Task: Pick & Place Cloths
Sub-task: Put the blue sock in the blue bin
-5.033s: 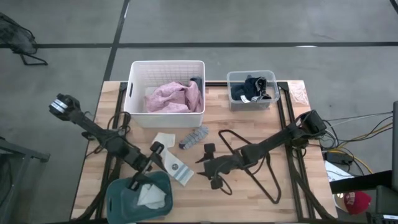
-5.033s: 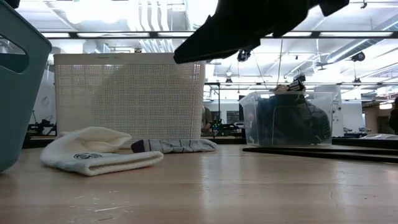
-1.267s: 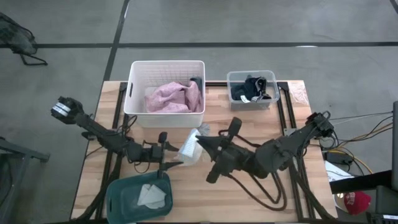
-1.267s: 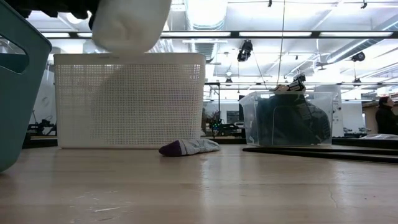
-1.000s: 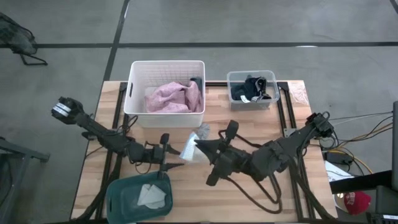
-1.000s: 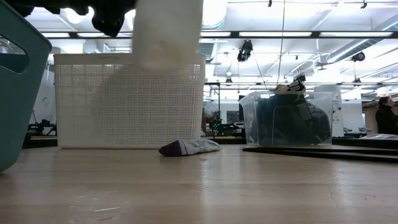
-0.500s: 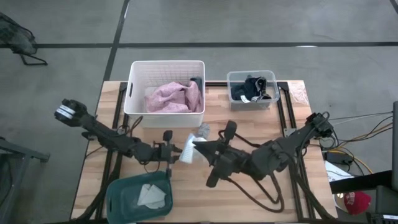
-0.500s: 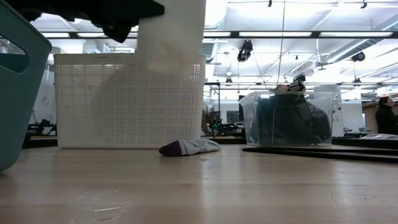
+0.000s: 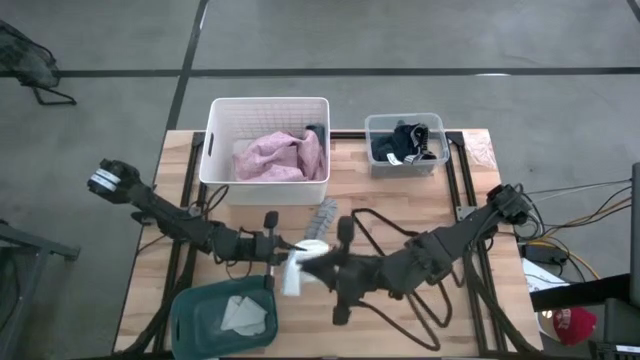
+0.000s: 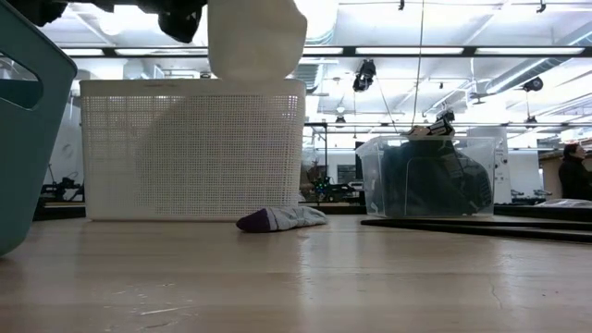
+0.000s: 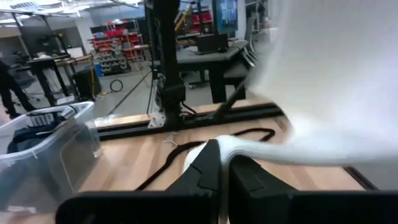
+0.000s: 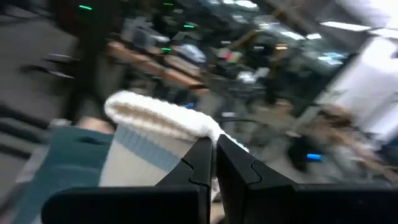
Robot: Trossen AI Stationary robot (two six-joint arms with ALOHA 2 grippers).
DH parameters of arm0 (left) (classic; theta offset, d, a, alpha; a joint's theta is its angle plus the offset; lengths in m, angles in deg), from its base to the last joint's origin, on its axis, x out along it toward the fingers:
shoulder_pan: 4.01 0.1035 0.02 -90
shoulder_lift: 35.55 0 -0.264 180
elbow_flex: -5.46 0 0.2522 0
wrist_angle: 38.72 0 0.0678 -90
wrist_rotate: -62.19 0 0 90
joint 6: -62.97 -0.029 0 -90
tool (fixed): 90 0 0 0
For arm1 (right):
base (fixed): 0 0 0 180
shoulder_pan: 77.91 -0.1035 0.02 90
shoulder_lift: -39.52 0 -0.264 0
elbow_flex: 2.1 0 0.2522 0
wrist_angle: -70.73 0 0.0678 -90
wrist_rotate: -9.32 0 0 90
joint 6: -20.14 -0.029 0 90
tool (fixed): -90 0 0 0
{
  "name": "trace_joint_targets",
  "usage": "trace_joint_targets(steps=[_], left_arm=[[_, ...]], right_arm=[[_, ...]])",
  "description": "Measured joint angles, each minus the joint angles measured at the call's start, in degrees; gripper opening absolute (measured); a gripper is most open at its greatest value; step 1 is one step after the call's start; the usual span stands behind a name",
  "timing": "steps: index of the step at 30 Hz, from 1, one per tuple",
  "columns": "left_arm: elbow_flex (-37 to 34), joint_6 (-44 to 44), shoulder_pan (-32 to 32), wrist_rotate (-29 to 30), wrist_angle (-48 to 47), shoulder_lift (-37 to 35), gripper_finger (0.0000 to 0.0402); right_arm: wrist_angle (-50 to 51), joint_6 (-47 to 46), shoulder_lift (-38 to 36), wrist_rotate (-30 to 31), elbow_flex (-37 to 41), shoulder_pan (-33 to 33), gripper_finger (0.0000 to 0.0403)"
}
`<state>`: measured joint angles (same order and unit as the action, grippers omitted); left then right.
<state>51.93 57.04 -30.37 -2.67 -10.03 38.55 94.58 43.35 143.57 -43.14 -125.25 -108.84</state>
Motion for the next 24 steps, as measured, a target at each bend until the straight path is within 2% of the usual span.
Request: trace_joint_targets(steps=[3,6,12,17,19,24], left_arm=[[0.0,0.0,-0.6,0.4,0.0,-0.2,0.0005],[-0.1,0.0,-1.1,0.2,0.2,-0.9,0.0005],[-0.1,0.0,-3.7,0.2,0.3,-2.2,0.0005],[-0.1,0.2,-7.1,0.2,0.6,-5.1,0.0005],[-0.1,0.4,-8.7,-0.4,0.6,-6.3,0.0005],[-0.1,-0.7,-13.9,-2.2,0.9,-9.7,0.0005]], right_arm=[[1.1,-4.1,1.2,-6.0,0.0,0.4,0.0008],[1.0,-5.3,3.1,-8.9,0.1,0.9,0.0008],[2.3,-3.5,4.8,-8.9,0.2,1.5,0.001],[6.7,-6.9,4.7,-9.0,0.2,1.7,0.0036],[7.7,-7.7,4.7,-7.8,0.2,1.7,0.0054],[8.2,-8.3,4.7,3.6,0.2,1.7,0.0113]])
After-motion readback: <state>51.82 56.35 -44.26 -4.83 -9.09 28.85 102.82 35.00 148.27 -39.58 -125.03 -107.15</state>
